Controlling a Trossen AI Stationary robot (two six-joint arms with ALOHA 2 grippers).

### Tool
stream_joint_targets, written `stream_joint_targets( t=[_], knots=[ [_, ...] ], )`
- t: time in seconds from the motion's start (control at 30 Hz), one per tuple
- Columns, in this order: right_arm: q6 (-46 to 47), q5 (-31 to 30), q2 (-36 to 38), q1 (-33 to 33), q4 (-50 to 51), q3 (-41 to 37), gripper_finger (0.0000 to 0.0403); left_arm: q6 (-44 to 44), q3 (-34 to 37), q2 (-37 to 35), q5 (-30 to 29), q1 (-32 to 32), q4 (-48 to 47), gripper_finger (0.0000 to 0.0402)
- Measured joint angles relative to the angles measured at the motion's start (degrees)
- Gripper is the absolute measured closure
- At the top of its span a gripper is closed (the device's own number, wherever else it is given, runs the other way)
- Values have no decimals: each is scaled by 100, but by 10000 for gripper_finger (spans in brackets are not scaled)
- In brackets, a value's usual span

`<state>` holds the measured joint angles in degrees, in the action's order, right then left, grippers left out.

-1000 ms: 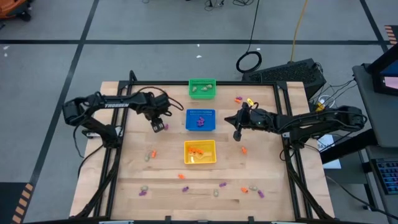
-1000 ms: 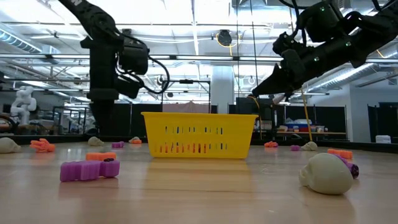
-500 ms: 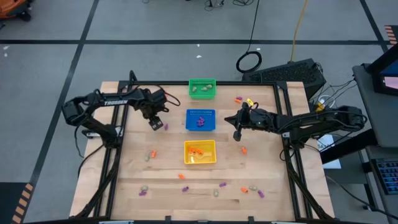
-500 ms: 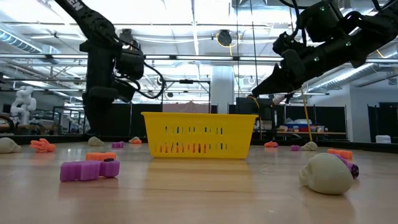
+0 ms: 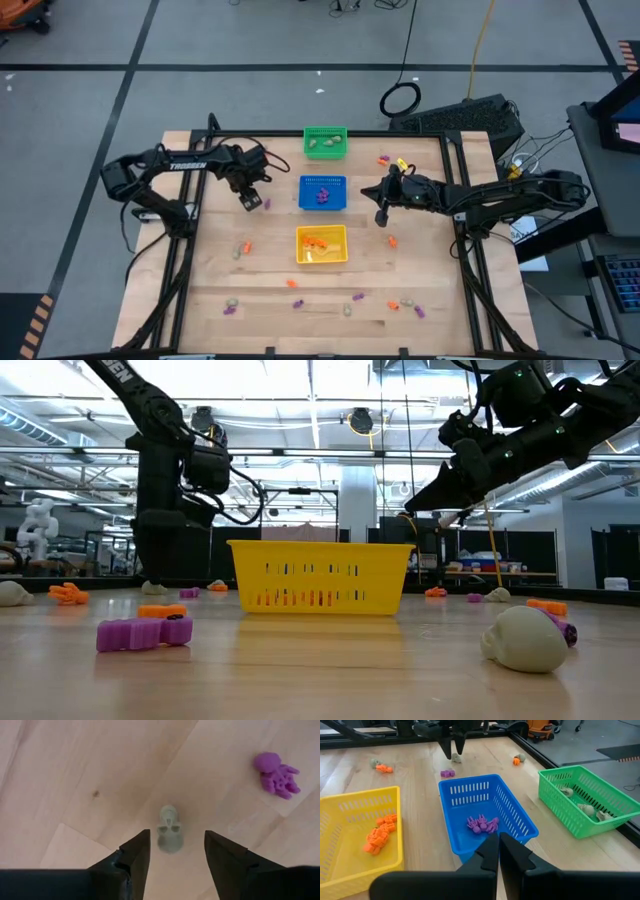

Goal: Sort Halloween decoration
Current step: Put the white skull toy into the green bin

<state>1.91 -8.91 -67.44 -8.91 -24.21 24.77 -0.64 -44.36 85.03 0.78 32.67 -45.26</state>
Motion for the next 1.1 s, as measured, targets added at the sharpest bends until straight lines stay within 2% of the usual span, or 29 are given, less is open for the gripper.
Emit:
stream_joint_targets(
  t=[0.27, 0.4, 0.67, 0.9, 1.1],
  knots=[
    [0, 0, 0, 0, 2, 0, 403, 2, -33, 614, -2, -4, 157, 256],
    [-21, 0, 0, 0, 2, 0, 403, 18, -44, 697, -2, -7, 180, 275],
    [25, 0, 0, 2, 4, 0, 403, 267, -307, 642, -45, -17, 60, 356],
    [44, 2, 0, 8, 21, 0, 403, 293, -691, 578, -41, -87, 172, 358],
    [85, 2, 0, 46, 37, 0, 403, 291, -1287, 568, -14, -140, 177, 358]
  ],
)
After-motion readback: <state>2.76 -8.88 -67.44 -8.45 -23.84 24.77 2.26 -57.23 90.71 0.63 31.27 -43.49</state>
